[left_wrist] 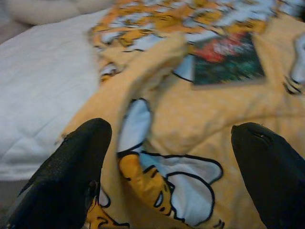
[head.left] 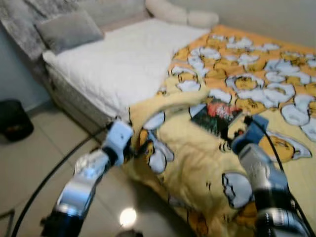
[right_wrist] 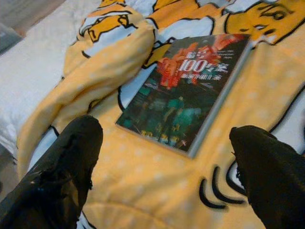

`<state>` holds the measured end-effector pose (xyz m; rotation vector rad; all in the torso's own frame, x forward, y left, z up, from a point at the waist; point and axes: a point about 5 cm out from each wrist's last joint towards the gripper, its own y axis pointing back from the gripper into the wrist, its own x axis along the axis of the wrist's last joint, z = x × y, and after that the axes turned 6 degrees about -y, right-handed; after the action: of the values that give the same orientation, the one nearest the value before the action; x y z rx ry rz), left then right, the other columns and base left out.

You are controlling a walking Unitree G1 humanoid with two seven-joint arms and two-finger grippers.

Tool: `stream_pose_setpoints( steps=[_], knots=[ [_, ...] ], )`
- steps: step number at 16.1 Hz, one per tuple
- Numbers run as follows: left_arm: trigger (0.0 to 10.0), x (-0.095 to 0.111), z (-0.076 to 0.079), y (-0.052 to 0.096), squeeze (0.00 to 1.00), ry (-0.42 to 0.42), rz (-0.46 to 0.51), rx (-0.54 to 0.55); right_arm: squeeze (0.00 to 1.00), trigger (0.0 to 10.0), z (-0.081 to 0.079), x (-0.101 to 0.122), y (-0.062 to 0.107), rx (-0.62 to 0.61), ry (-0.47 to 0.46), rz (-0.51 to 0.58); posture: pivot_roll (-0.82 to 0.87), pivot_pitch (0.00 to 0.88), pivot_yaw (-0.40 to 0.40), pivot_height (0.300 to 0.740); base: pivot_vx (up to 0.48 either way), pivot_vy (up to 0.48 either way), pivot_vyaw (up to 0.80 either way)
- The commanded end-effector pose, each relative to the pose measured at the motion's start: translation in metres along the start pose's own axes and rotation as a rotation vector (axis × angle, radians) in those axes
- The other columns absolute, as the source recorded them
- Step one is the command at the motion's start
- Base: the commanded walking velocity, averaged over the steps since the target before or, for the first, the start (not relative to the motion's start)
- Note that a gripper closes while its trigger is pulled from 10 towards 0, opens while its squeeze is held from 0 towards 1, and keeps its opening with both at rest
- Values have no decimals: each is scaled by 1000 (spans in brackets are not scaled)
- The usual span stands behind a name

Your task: Clean up the room

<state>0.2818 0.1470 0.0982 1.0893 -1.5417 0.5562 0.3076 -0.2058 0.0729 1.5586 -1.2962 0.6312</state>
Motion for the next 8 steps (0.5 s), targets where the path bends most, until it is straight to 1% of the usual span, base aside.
stream_pose_setpoints(
  steps=[1,2,3,4,5,6,7,8],
  knots=[
    [10000,1,-12,3,31,42,8,123,1000,10000,-9,1,11,25,133,55,-97,0,47,740,0,0,0],
    [10000,0,-14,5,39,62,12,177,1000,10000,-15,-1,23,50,193,101,-101,0,48,740,0,0,0],
    [10000,0,-15,8,35,76,15,224,1000,10000,-22,0,36,71,226,163,-110,0,52,740,0,0,0],
    [10000,0,-16,9,43,76,18,242,929,10000,-24,1,43,75,239,192,-117,0,54,740,0,0,0],
    [10000,1,-16,12,47,81,30,265,357,10000,-27,1,52,72,248,231,-123,0,54,740,0,0,0],
    [10000,2,-17,14,47,89,43,278,71,10000,-29,0,56,69,238,258,-123,0,54,740,0,0,0],
    [10000,2,-15,16,47,90,46,287,0,10000,-30,-5,57,56,274,241,-115,0,42,740,0,0,0],
    [10000,2,-14,18,47,77,44,287,0,10000,-30,-7,58,51,287,232,-110,0,35,740,0,0,0]
  ],
)
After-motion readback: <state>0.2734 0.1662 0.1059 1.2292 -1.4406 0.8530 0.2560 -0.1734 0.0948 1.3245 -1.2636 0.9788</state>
